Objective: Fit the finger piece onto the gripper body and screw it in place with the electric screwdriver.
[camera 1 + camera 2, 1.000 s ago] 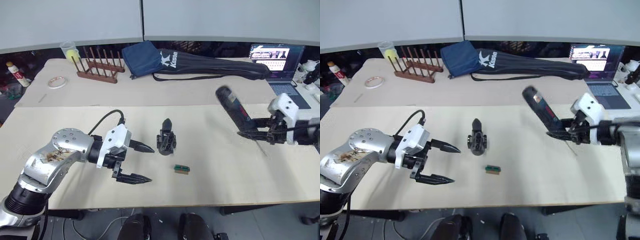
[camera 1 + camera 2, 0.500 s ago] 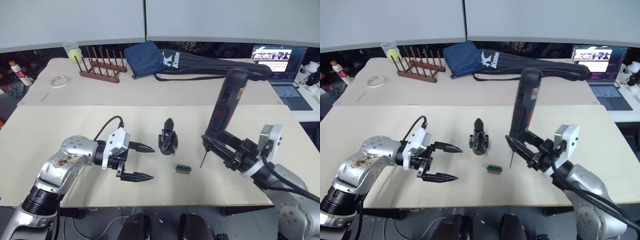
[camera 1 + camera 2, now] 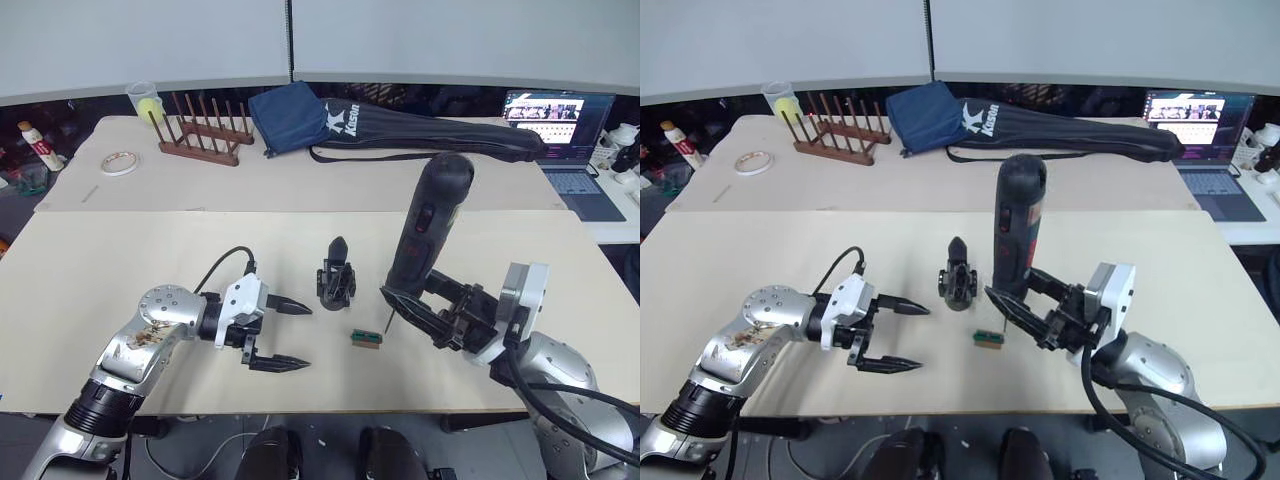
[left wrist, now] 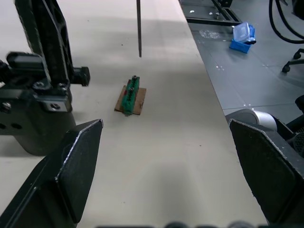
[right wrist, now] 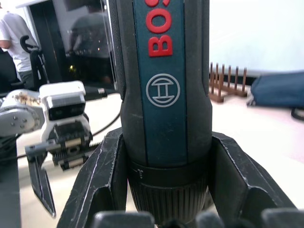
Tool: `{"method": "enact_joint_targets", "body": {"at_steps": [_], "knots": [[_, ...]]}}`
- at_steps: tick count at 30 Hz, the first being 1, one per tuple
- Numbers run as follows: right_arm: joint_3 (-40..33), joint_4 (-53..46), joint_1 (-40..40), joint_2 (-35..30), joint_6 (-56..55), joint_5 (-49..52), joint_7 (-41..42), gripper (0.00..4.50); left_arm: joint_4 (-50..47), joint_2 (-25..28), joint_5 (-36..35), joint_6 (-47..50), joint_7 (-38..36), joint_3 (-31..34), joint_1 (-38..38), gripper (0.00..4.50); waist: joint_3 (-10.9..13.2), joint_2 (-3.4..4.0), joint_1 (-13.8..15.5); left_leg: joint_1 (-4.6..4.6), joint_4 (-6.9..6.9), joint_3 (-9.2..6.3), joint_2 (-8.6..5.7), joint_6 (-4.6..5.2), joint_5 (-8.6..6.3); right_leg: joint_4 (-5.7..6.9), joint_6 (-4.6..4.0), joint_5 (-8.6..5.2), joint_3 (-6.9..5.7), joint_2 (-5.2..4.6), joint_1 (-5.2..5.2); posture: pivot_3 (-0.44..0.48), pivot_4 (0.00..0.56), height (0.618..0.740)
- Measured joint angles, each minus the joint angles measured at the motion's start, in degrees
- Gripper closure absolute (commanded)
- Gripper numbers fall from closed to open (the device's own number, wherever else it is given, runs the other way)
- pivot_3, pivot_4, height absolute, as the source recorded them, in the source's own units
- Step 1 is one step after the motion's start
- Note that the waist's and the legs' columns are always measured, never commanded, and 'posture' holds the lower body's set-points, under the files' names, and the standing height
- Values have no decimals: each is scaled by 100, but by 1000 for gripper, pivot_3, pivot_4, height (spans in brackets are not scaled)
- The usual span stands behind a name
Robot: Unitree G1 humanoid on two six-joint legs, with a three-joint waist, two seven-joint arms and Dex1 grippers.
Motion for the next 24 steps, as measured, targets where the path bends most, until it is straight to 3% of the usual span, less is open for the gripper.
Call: {"method": "enact_joint_targets", "body": {"at_steps": [24], "knots": [[461,99,-215,-175,-233,-206,-330,2553,117,-174,189,-139,-79,-107,-138,0,0,0,16,-2,0,-2,1,4,-3,-2,0,0,-1,-2,0,0,150,740]]}}
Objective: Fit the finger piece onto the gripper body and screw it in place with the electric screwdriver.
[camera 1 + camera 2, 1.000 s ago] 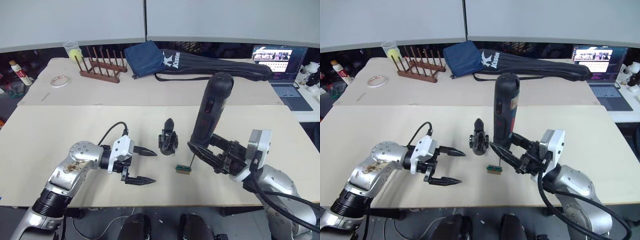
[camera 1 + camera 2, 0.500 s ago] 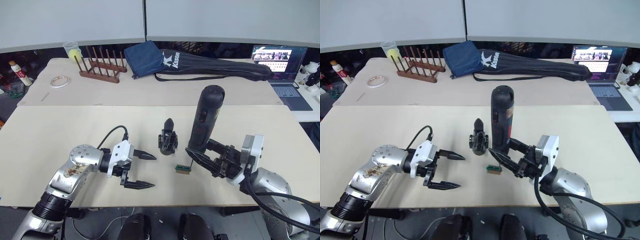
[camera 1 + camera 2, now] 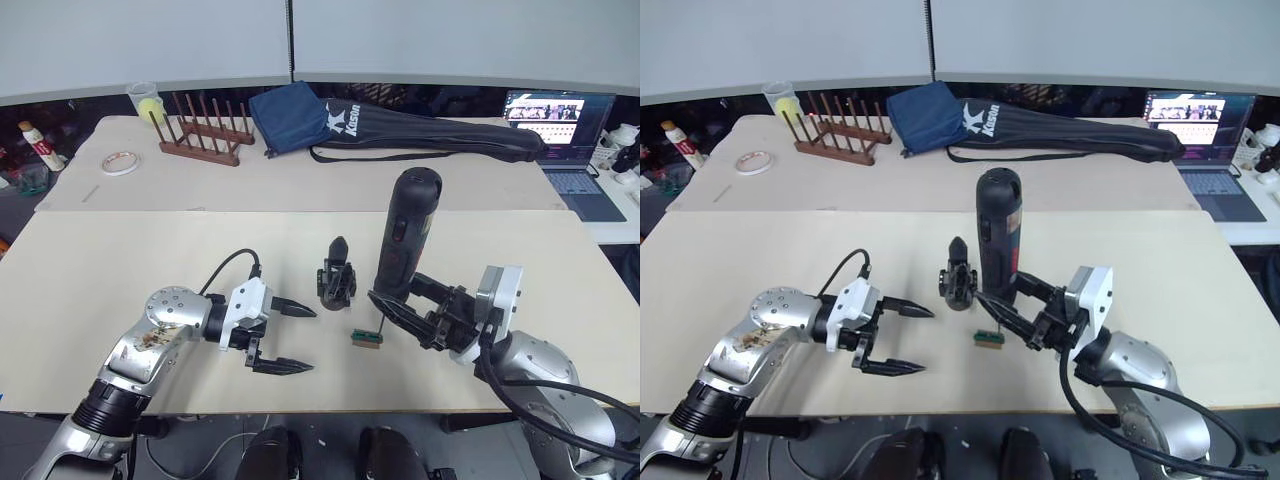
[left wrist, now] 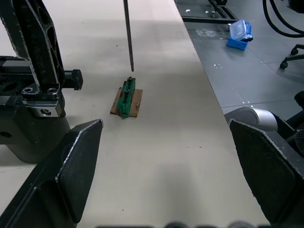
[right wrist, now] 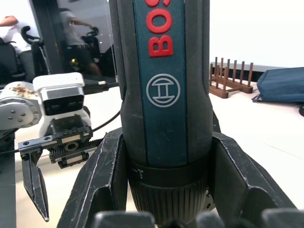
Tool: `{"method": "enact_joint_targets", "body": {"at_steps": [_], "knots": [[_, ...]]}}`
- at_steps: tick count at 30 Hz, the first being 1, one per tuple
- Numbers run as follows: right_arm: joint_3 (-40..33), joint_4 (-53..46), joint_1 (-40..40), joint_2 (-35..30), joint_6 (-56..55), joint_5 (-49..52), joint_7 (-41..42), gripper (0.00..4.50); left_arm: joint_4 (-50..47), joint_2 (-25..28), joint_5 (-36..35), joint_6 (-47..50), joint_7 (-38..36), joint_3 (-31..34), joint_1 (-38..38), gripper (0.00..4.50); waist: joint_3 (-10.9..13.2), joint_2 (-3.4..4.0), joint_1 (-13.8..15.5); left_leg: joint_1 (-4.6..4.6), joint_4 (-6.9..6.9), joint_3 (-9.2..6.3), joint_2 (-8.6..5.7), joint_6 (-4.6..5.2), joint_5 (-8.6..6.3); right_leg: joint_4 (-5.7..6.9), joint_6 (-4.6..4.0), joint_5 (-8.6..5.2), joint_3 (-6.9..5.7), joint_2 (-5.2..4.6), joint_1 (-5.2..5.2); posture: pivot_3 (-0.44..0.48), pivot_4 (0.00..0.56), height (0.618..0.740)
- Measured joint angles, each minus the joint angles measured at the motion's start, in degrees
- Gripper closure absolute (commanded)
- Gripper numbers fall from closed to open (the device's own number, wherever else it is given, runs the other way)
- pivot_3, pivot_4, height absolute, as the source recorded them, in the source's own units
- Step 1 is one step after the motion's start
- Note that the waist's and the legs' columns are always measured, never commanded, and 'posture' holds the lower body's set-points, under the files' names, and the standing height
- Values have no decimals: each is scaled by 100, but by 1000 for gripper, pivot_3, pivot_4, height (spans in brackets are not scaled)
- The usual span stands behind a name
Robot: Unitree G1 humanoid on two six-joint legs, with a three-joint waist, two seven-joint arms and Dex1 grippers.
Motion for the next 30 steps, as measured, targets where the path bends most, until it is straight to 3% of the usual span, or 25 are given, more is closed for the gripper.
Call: {"method": "enact_joint_targets", "body": {"at_steps": [30], "knots": [[46,126,-75,-145,-1,-3,-74,2553,4,-76,54,18,99,-58,-122,0,0,-1,0,0,0,0,0,1,0,0,0,0,0,0,0,0,150,740]]}}
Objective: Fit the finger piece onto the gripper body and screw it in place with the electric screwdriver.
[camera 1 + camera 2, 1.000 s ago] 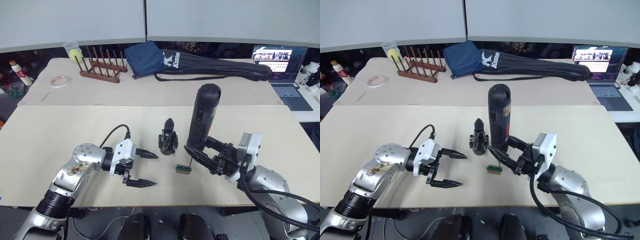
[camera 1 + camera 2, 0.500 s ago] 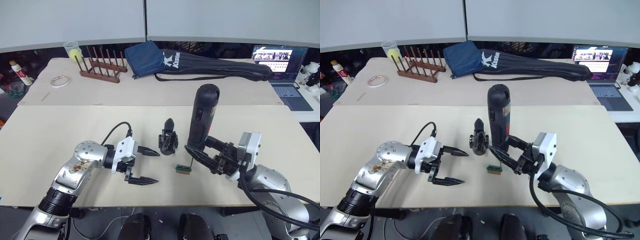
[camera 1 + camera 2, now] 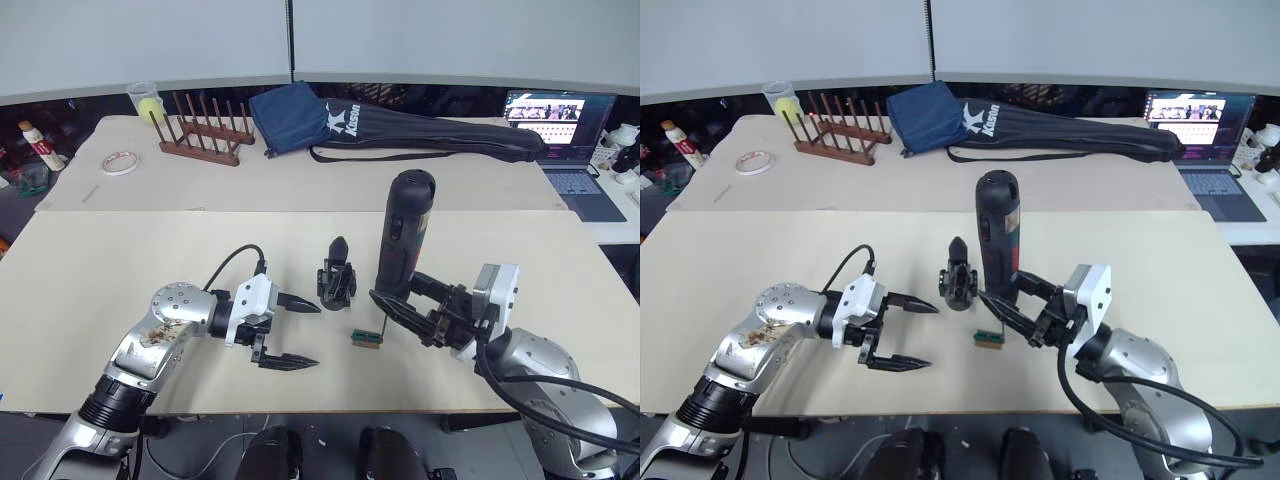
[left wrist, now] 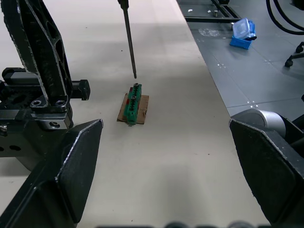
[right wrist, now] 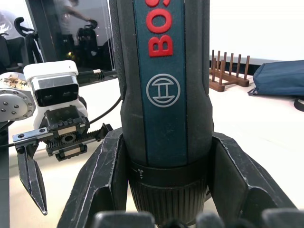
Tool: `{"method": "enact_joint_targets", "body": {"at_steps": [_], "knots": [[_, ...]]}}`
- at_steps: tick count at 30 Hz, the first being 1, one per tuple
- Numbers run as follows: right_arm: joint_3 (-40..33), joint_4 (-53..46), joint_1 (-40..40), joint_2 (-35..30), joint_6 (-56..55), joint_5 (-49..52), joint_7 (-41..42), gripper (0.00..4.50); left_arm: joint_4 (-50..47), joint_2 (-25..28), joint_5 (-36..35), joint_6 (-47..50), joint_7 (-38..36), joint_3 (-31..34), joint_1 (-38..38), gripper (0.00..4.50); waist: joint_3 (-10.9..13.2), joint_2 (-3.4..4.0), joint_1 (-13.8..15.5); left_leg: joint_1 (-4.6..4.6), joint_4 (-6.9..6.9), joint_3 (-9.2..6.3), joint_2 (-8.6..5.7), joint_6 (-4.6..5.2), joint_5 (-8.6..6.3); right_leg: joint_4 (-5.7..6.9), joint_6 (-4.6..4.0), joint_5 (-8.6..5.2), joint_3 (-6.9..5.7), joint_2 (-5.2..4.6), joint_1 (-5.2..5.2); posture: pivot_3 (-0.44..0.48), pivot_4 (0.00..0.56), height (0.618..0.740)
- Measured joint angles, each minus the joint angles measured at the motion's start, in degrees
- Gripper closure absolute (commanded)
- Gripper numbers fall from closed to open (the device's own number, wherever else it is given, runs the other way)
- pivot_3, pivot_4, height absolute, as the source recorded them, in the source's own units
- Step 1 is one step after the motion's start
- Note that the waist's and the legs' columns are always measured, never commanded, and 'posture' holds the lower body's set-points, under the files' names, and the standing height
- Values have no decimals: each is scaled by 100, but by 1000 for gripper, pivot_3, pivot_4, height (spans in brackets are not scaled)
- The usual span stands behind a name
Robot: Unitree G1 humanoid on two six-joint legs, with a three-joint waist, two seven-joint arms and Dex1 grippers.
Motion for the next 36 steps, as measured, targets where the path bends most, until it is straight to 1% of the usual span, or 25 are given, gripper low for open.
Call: {"method": "enact_joint_targets", "body": {"at_steps": [36], "knots": [[182,0,-12,-41,0,4,-75,2554,0,5,72,-4,-27,-25,0,0,0,0,1,0,0,0,0,1,-1,0,0,0,0,0,0,0,150,740]]}}
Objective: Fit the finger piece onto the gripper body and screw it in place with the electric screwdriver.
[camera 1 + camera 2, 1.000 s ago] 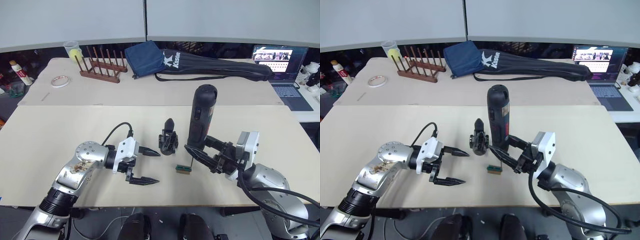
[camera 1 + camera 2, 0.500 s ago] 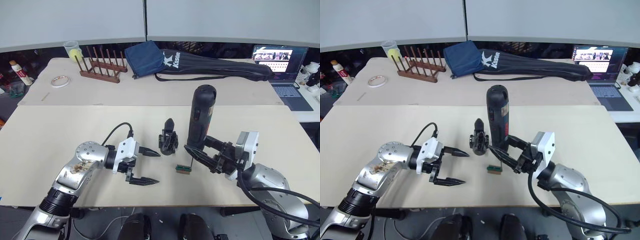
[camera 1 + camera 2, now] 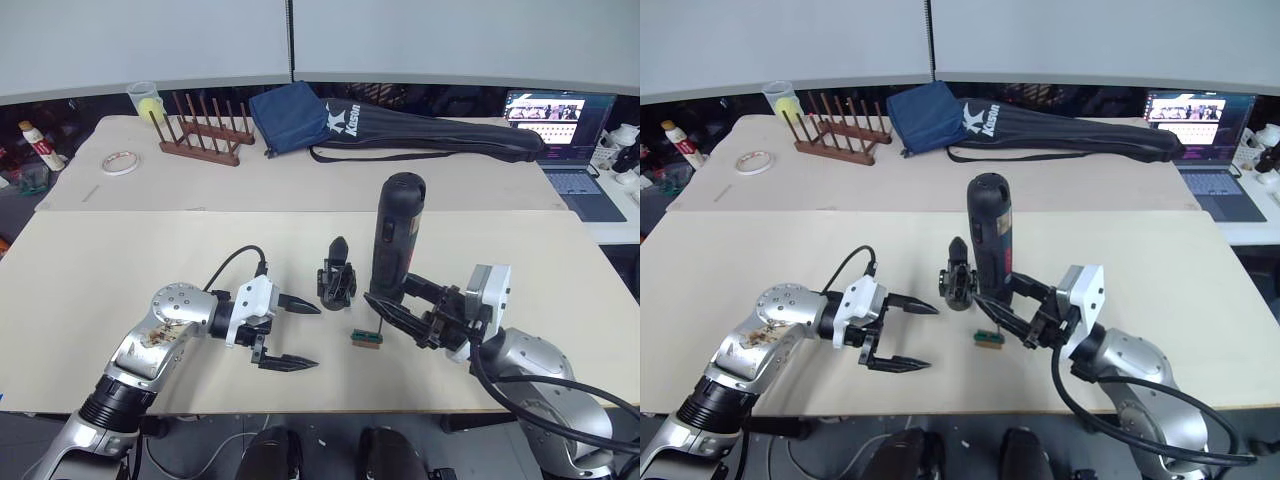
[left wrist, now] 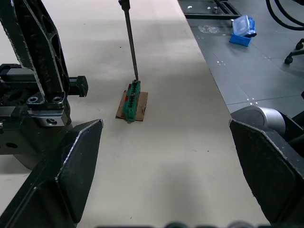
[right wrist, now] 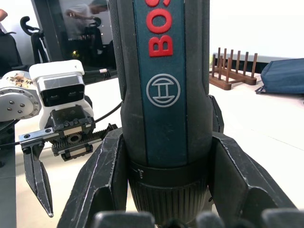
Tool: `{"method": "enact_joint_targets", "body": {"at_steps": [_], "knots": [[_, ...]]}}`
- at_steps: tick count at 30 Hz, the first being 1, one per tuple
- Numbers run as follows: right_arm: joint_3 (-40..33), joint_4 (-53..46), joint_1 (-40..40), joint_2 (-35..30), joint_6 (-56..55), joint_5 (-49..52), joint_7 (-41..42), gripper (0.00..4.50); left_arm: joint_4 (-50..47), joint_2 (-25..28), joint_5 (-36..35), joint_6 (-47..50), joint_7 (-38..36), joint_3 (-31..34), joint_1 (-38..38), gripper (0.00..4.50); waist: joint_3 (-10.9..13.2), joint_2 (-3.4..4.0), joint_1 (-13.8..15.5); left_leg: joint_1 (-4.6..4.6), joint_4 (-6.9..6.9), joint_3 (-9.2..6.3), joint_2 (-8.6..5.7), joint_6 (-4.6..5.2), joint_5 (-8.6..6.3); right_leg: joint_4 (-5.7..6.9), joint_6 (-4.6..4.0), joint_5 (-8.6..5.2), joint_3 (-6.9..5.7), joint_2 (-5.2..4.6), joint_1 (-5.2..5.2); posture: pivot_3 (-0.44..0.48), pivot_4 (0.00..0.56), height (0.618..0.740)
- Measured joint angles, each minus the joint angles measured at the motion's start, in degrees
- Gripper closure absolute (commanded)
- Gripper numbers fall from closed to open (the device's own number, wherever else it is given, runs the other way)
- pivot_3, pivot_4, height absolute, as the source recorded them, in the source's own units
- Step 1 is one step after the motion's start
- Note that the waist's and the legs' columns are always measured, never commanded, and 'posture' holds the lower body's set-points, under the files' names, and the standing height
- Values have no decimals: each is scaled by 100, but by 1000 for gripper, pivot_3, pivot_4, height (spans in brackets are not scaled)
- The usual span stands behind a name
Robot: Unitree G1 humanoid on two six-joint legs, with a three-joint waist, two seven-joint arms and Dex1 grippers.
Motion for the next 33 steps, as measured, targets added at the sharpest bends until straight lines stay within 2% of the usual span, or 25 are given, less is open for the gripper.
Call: {"method": "enact_joint_targets", "body": {"at_steps": [33], "knots": [[-2,56,-17,-54,0,2,-81,2554,1,-1,105,-28,-52,0,0,0,0,0,0,0,0,0,0,0,0,0,0,0,0,0,0,0,150,740]]}}
